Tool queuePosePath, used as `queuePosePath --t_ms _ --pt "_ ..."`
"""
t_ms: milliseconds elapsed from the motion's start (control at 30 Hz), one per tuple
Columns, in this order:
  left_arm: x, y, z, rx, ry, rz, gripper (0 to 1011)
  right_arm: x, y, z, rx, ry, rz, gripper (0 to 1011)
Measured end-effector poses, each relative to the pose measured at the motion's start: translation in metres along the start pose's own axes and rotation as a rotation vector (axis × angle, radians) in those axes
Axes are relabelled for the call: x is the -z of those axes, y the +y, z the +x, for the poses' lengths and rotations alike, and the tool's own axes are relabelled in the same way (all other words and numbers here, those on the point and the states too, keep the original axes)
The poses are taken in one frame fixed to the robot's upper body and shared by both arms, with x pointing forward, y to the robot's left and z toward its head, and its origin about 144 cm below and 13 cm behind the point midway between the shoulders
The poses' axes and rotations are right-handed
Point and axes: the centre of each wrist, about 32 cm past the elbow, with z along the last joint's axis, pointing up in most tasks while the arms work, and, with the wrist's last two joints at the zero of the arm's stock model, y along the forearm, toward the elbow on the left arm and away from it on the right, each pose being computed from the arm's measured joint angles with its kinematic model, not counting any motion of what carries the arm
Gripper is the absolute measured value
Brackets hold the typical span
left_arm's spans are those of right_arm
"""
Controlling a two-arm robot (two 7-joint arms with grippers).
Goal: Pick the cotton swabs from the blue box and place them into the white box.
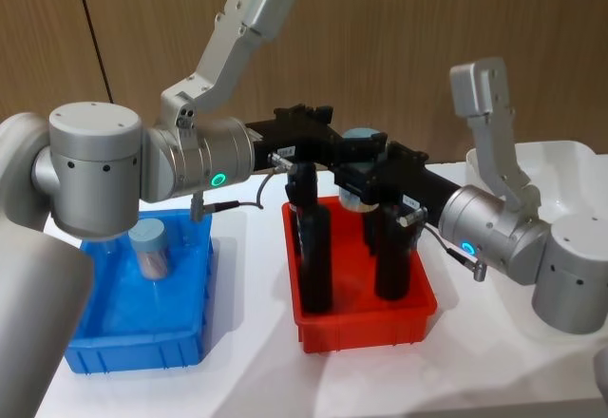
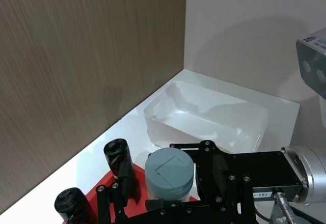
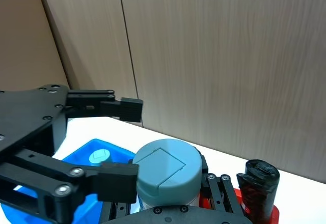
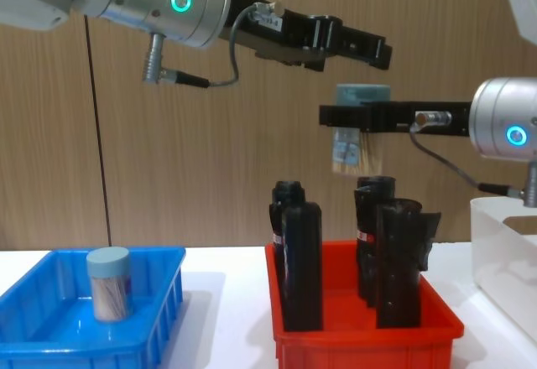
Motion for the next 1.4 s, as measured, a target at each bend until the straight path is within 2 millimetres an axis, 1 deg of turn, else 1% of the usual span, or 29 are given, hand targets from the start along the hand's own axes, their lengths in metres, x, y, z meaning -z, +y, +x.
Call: queuePosePath --t_ms 300,633,833,867,1033,1067,1400 --pt "0.0 0.0 0.0 0.0 0.0 0.0 999 0.004 -0.003 0.006 0.032 0.005 -0.003 669" --pt "0.0 0.0 0.0 0.0 0.0 0.0 999 0.01 -0.009 0.021 0.109 0.008 -0.006 669" --pt "0.0 0.0 0.0 0.0 0.0 0.0 1000 0.012 -0.014 0.037 0.186 0.004 -0.008 669" --pt "0.0 0.0 0.0 0.0 0.0 0.0 1000 0.012 -0.014 0.037 0.186 0.004 -0.008 669" --pt "0.0 0.0 0.0 0.0 0.0 0.0 1000 0.014 -0.021 0.054 0.263 -0.004 -0.008 669" --pt "0.0 0.0 0.0 0.0 0.0 0.0 1000 0.014 -0.021 0.054 0.263 -0.004 -0.008 669" --pt "0.0 0.0 0.0 0.0 0.0 0.0 999 0.018 -0.034 0.084 0.39 -0.022 -0.025 669"
